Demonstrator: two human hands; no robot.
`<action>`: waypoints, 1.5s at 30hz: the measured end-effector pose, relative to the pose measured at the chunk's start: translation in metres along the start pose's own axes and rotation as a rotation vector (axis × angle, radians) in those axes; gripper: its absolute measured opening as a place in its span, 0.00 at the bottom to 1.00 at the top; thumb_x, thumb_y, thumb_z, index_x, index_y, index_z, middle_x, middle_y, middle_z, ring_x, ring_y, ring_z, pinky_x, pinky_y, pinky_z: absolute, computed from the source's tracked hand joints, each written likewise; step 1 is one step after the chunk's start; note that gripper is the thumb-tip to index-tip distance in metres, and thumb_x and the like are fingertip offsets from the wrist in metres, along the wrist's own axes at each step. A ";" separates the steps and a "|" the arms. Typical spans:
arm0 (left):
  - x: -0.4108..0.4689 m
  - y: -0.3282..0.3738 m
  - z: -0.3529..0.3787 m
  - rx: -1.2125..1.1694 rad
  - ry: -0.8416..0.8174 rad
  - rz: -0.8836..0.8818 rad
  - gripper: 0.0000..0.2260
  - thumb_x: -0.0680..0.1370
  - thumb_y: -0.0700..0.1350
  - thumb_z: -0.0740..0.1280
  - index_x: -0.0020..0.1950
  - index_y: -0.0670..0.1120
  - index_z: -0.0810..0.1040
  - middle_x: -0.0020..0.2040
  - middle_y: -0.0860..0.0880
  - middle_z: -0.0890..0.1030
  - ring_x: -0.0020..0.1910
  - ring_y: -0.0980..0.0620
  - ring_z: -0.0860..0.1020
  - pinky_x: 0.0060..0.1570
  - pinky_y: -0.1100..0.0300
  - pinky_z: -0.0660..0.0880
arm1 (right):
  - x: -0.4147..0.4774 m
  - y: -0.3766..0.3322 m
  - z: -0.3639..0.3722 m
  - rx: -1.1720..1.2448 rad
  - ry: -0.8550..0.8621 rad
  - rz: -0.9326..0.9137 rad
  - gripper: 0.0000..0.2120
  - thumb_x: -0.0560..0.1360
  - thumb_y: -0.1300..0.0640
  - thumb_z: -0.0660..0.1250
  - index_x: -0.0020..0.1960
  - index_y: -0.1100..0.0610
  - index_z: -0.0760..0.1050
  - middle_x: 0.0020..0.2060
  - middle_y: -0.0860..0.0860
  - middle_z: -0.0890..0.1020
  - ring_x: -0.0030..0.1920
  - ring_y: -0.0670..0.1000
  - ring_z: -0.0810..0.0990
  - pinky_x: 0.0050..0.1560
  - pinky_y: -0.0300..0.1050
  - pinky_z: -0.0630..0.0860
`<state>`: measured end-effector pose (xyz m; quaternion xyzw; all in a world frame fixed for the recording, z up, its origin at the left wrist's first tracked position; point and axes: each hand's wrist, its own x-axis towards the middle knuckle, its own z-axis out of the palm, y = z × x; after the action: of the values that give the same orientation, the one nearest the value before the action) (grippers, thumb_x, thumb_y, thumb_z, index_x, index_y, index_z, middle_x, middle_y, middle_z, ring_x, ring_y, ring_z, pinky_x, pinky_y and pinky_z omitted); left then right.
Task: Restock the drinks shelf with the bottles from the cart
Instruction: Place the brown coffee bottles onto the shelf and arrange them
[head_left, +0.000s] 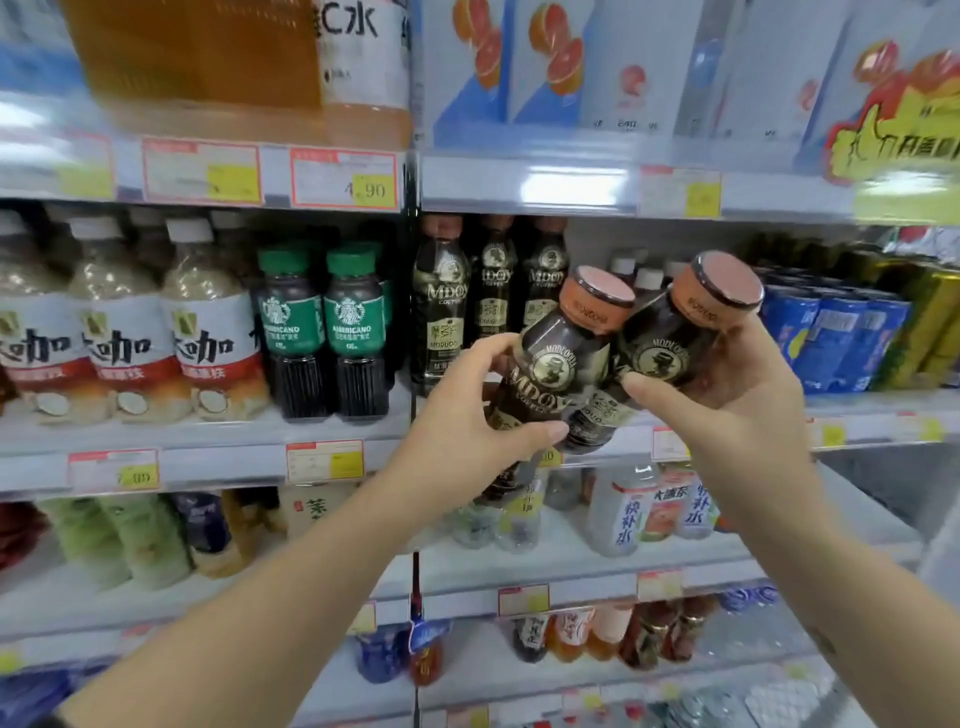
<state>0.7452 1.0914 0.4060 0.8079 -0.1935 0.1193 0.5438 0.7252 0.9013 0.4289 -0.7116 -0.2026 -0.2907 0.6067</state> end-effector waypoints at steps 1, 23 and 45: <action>0.008 0.003 0.006 -0.002 0.041 0.018 0.29 0.69 0.47 0.75 0.65 0.59 0.67 0.60 0.58 0.75 0.59 0.61 0.74 0.58 0.62 0.71 | 0.009 0.002 -0.005 0.007 -0.005 -0.028 0.25 0.67 0.66 0.74 0.61 0.54 0.72 0.51 0.47 0.81 0.52 0.44 0.80 0.51 0.33 0.74; 0.108 -0.030 0.055 0.057 0.622 -0.110 0.30 0.72 0.46 0.73 0.71 0.50 0.65 0.65 0.49 0.70 0.61 0.57 0.69 0.63 0.64 0.65 | 0.115 0.102 0.019 -0.027 -0.207 0.001 0.30 0.69 0.61 0.72 0.69 0.52 0.66 0.59 0.46 0.78 0.60 0.43 0.76 0.64 0.48 0.73; 0.076 -0.055 0.008 0.255 0.571 -0.236 0.36 0.77 0.44 0.67 0.77 0.49 0.47 0.75 0.47 0.57 0.73 0.49 0.59 0.66 0.57 0.61 | 0.052 0.097 0.094 -0.516 -0.188 0.088 0.38 0.76 0.52 0.65 0.77 0.52 0.45 0.72 0.48 0.62 0.61 0.50 0.75 0.52 0.42 0.73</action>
<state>0.8377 1.0882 0.3884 0.8202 0.0780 0.3001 0.4807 0.8425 0.9721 0.3821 -0.8744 -0.1464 -0.2387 0.3961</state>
